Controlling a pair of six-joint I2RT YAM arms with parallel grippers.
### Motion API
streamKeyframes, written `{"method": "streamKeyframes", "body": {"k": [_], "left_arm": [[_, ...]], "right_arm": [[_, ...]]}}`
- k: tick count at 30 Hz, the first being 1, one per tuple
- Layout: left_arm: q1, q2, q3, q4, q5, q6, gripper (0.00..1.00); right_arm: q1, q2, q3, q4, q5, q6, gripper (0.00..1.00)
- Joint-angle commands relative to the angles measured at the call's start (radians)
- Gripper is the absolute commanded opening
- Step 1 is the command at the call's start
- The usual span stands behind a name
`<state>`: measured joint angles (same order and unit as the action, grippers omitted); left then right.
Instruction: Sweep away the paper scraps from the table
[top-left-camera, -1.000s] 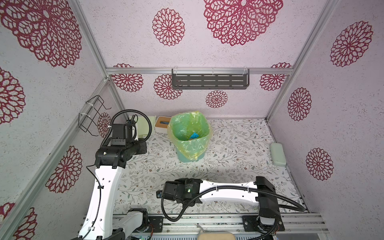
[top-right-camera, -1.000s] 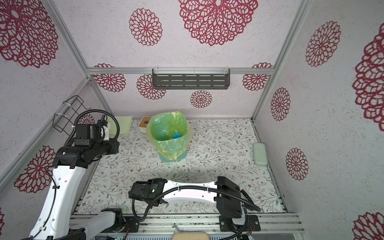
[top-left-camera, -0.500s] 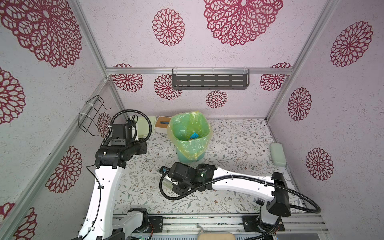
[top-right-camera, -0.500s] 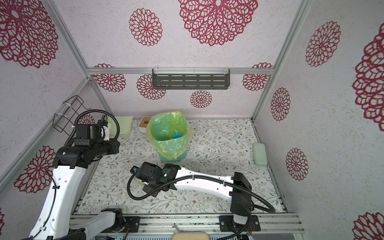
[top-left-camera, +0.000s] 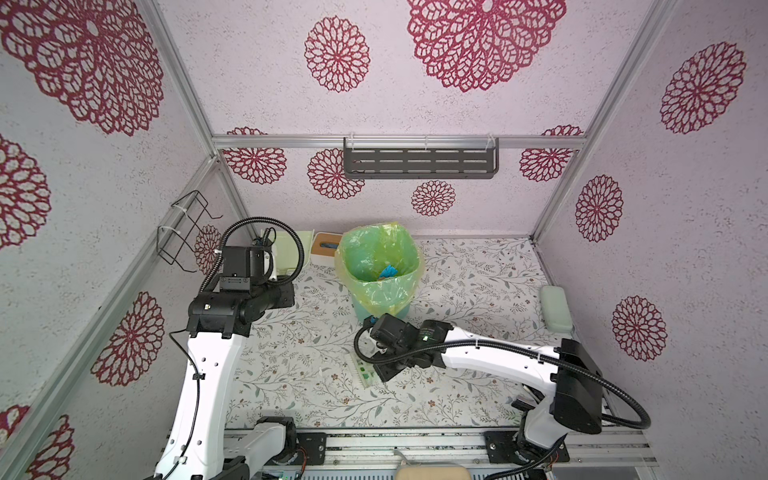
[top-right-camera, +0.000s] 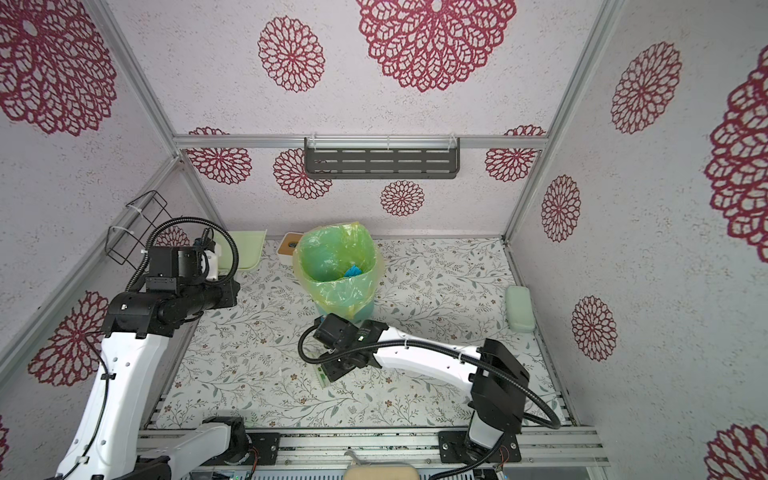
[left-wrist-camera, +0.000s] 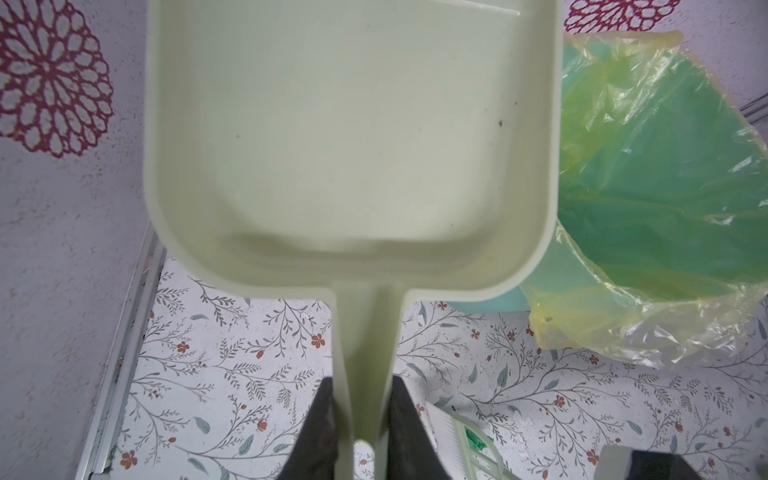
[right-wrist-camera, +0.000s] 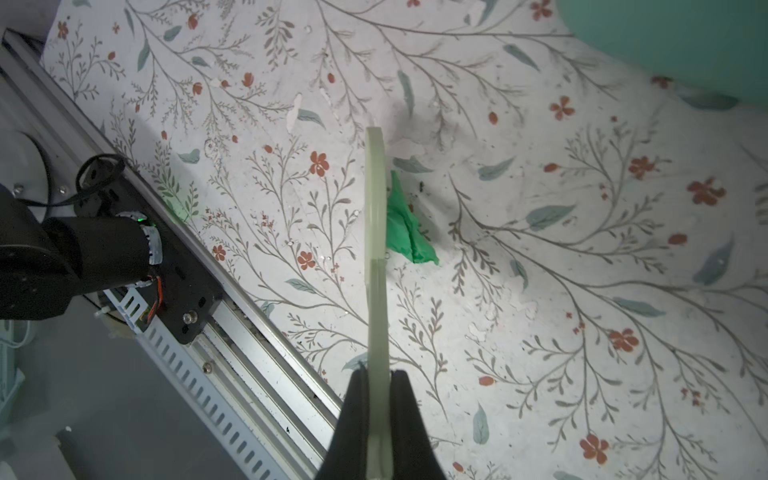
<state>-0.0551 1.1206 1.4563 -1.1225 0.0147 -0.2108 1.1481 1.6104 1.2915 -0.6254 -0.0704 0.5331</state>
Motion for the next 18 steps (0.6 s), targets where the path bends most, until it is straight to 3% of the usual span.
{"method": "streamKeyframes", "body": {"k": [1,10,18], "left_arm": [[-0.043,-0.005,-0.025,-0.006,0.004,-0.008,0.11],[-0.215,-0.05,-0.109,-0.034,-0.043,-0.098,0.11],[-0.39,-0.095,-0.129,-0.082,-0.073,-0.16,0.11]], "right_arm": [[-0.036,-0.082,-0.061,-0.006,-0.002,0.105,0.0],[-0.137,-0.283,-0.27,-0.097,0.017,0.186,0.0],[-0.26,-0.477,-0.375,-0.266,0.049,0.185,0.0]]}}
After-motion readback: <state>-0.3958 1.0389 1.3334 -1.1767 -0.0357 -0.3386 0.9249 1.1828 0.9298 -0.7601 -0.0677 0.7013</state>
